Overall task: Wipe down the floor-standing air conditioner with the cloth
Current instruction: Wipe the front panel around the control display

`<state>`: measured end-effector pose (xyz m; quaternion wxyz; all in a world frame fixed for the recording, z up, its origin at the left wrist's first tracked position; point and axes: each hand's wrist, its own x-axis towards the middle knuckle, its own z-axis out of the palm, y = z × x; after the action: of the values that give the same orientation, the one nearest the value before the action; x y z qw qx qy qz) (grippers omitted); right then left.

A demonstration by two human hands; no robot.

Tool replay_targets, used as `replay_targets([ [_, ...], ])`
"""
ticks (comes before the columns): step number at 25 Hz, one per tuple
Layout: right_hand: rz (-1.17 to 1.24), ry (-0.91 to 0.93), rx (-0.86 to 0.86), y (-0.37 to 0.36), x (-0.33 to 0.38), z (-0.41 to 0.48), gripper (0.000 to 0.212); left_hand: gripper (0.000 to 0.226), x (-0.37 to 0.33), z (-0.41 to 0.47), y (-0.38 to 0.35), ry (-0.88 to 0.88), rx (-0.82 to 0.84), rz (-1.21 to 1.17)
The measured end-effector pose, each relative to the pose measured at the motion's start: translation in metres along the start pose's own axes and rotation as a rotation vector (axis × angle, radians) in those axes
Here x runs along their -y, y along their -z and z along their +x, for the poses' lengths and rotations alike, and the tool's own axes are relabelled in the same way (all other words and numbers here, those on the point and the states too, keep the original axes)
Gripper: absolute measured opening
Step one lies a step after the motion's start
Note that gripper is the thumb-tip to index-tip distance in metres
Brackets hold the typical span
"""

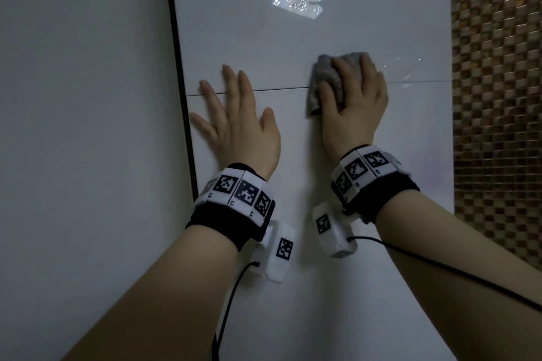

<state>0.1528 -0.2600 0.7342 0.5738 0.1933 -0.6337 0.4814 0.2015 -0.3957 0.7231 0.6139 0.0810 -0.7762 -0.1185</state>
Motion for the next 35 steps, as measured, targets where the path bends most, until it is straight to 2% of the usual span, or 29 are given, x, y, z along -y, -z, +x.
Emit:
replay_targets([
  [4, -0.026, 0.235, 0.134, 0.007, -0.018, -0.006, 0.039, 0.067, -0.007, -0.001, -0.009, -0.040, -0.012, 0.075],
  [5, -0.016, 0.224, 0.114, 0.011, -0.023, -0.001, 0.038, 0.067, -0.007, -0.001, -0.010, -0.033, -0.020, 0.084],
  [9, -0.007, -0.011, -0.012, 0.014, -0.024, 0.011, 0.038, 0.070, -0.010, 0.000, -0.010, -0.004, -0.018, 0.095],
  [13, -0.019, 0.199, 0.110, 0.018, -0.033, 0.005, 0.038, 0.069, -0.025, 0.001, -0.015, -0.006, -0.019, 0.080],
  [14, -0.015, 0.202, 0.103, 0.023, -0.039, 0.010, 0.037, 0.068, -0.030, 0.001, -0.016, -0.032, -0.012, 0.072],
  [18, -0.022, -0.034, -0.005, 0.029, -0.043, 0.022, 0.038, 0.070, -0.041, -0.001, -0.021, -0.081, 0.003, 0.086],
  [19, -0.033, -0.025, 0.006, 0.028, -0.041, 0.019, 0.038, 0.072, -0.041, -0.002, -0.022, -0.079, -0.002, 0.104],
  [23, -0.021, 0.233, 0.121, 0.034, -0.053, 0.015, 0.037, 0.073, -0.042, -0.002, -0.023, -0.062, -0.011, 0.121],
  [24, -0.010, 0.209, 0.097, 0.037, -0.058, 0.021, 0.036, 0.073, -0.043, -0.002, -0.023, -0.051, -0.015, 0.111],
  [27, 0.011, -0.037, -0.013, 0.039, -0.059, 0.033, 0.038, 0.072, -0.053, -0.002, -0.026, -0.068, -0.018, 0.119],
  [28, -0.005, -0.050, -0.014, 0.038, -0.059, 0.031, 0.039, 0.071, -0.059, -0.001, -0.028, -0.098, -0.008, 0.135],
  [31, -0.020, 0.156, 0.082, 0.043, -0.074, 0.026, 0.038, 0.069, -0.076, 0.000, -0.036, -0.198, 0.018, 0.180],
  [32, -0.012, 0.175, 0.088, 0.047, -0.082, 0.029, 0.038, 0.068, -0.080, 0.000, -0.039, -0.210, 0.018, 0.190],
  [35, 0.002, -0.026, -0.026, 0.055, -0.092, 0.044, 0.038, 0.068, -0.086, 0.000, -0.045, -0.190, 0.010, 0.208],
])
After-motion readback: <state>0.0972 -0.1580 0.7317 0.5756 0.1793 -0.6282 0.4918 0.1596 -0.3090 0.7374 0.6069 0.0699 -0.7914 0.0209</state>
